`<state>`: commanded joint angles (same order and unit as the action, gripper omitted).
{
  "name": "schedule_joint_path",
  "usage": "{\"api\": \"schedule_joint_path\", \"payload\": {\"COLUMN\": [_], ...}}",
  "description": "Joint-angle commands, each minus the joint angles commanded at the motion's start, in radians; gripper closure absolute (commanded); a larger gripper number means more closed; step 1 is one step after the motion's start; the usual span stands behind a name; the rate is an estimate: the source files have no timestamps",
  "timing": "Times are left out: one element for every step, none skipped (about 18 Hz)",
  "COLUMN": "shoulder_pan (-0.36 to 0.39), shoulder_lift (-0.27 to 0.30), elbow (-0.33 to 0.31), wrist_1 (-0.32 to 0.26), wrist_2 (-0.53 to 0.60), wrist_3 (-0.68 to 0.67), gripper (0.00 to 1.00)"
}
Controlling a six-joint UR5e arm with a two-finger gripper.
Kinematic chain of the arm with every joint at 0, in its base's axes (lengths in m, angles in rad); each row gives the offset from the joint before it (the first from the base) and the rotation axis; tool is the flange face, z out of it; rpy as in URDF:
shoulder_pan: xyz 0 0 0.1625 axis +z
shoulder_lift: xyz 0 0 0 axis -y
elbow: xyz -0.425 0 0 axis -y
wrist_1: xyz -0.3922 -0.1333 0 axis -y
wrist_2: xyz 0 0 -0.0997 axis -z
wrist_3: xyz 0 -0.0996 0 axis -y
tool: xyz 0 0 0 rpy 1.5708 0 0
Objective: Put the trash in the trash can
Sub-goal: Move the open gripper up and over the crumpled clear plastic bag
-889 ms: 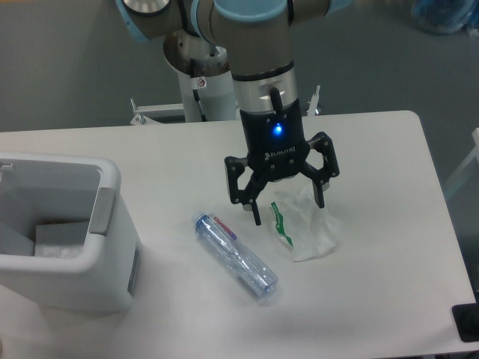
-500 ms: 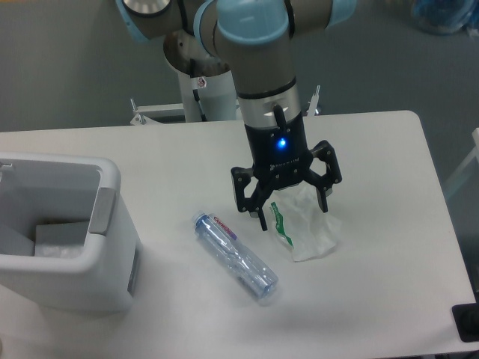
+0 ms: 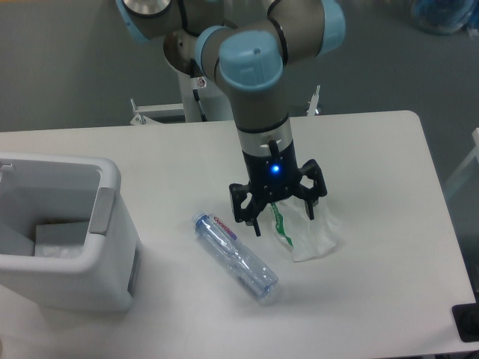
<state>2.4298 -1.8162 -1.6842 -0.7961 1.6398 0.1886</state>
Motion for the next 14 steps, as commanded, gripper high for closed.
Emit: {"api": "schedule_joint_path", "payload": {"shoulder_pan": [0.006, 0.02, 0.029, 0.035, 0.047, 0.064, 0.078, 0.093, 0.11, 0.129, 0.147, 0.161, 0.179, 0.201], "shoulder_lift": [0.0, 0.0, 0.0, 0.002, 0.002, 0.005, 0.006, 0.006, 0.005, 0.003, -0.005, -0.018, -0.023, -0.026], "elbow": [-0.012, -0.029, -0.051, -0.069, -0.081, -0.089, -0.091, -0.092, -0.101, -0.109, -0.112, -0.114, -0.12, -0.121], "wrist_1": [-0.002, -0.003, -0.003, -0.005, -0.006, -0.012, -0.014, -0.015, -0.011, -0.008, -0.008, -0.008, -0.005, 0.001], "wrist_2": [0.0, 0.002, 0.003, 0.008, 0.009, 0.014, 0.014, 0.012, 0.011, 0.011, 0.009, 0.009, 0.003, 0.0], "wrist_3": [0.005, 0.04, 0.081, 0.11, 0.118, 0.118, 0.12, 0.121, 0.123, 0.149, 0.22, 0.301, 0.371, 0.434], "gripper": [0.0, 0.0, 0.0, 0.0, 0.0, 0.0, 0.0, 0.0, 0.0, 0.0, 0.0, 0.0, 0.0, 0.0]}}
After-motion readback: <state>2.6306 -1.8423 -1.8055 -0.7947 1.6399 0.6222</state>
